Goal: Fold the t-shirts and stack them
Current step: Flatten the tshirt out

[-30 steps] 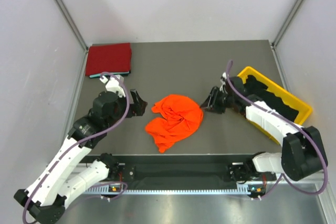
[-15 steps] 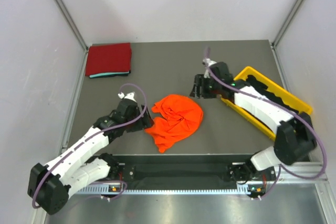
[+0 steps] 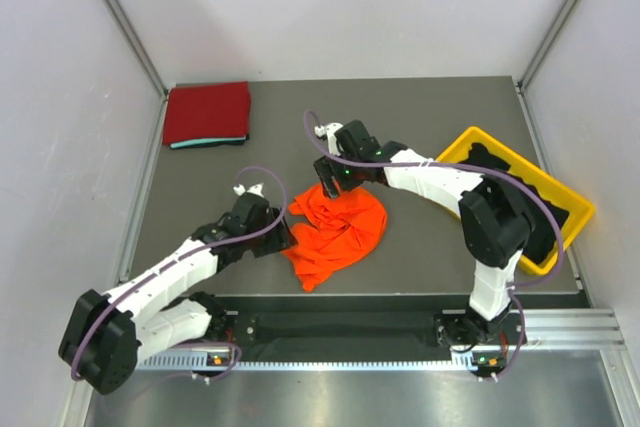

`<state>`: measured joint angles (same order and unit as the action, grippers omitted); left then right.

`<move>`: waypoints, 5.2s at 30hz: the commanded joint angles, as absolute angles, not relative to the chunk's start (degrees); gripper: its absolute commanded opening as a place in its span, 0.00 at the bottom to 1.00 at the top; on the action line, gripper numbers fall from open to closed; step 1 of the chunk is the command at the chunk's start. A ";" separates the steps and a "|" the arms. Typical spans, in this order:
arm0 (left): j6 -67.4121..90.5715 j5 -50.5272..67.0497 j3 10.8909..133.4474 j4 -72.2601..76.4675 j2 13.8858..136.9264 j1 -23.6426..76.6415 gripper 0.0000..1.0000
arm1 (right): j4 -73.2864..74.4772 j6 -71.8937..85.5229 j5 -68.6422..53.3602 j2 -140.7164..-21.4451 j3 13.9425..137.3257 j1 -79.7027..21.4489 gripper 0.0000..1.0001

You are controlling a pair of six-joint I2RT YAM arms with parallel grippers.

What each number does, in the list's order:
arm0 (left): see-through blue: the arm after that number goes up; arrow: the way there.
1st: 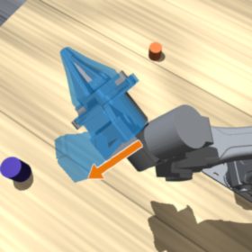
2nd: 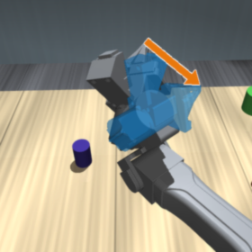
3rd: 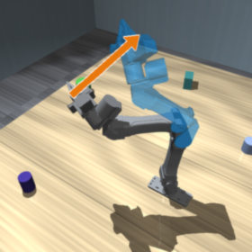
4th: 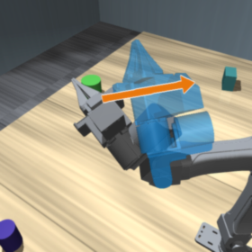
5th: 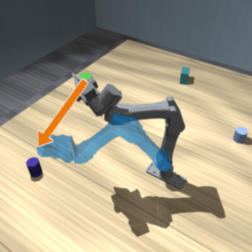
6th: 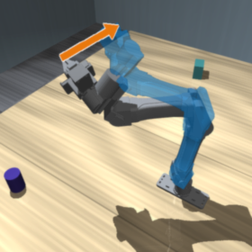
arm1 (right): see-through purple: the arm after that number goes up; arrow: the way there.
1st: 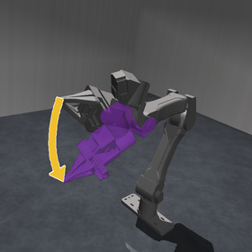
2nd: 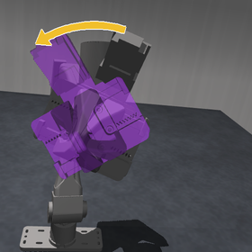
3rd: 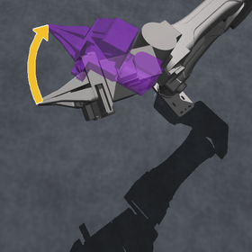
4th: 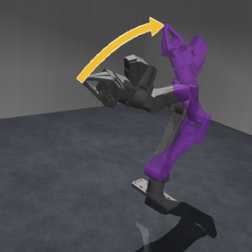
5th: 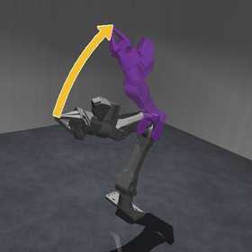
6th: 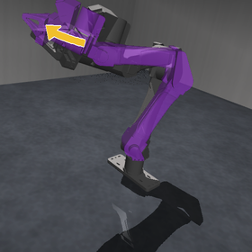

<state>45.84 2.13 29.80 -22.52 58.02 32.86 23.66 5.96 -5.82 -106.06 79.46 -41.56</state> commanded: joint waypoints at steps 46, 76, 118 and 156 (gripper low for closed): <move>42.01 -1.39 35.42 -33.57 51.15 16.79 0.00 | 19.77 21.09 -2.20 -72.09 45.97 -25.49 0.16; 64.31 9.22 54.83 -9.41 88.32 30.85 0.43 | 19.07 30.15 1.76 -55.90 35.25 -32.17 0.26; 31.38 13.80 66.18 -9.05 106.08 33.40 0.44 | 15.82 27.77 1.41 -58.36 35.51 -32.17 0.27; 35.42 1.68 56.16 -28.91 75.43 33.22 0.00 | 31.90 43.15 24.79 -59.15 44.21 -22.24 0.50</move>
<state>34.83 6.33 57.17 -25.43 80.40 33.21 31.48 42.30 23.09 -58.11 41.23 -22.94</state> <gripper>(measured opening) 0.022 0.495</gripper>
